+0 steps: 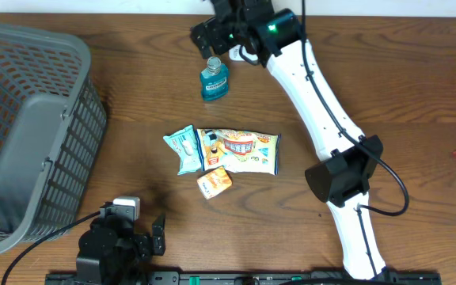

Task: Scan the item barcode
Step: 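Carry the mouthwash bottle up toward the white scanner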

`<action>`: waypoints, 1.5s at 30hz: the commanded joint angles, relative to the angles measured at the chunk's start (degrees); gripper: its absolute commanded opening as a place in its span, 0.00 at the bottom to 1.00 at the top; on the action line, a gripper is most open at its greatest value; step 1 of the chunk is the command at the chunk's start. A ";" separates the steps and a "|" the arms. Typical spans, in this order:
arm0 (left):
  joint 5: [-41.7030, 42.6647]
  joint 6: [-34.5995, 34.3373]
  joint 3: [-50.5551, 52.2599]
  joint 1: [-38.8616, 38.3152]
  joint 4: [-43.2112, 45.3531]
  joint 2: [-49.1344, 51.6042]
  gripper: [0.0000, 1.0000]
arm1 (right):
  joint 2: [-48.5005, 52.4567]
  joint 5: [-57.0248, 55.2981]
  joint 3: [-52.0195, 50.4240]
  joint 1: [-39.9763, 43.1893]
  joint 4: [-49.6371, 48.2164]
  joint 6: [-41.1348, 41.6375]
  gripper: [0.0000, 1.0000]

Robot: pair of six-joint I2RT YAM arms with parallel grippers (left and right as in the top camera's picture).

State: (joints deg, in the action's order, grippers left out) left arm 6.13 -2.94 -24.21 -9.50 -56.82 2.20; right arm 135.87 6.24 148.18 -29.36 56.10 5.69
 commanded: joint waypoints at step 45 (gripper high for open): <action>0.74 0.35 -0.24 -0.20 -0.11 -0.09 0.98 | 0.28 -52.02 -21.57 -18.84 -13.86 56.24 0.99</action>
State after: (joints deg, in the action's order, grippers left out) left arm 6.13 -2.94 -24.21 -9.50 -56.82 2.20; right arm 135.81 -42.09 127.37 -49.50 42.76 61.67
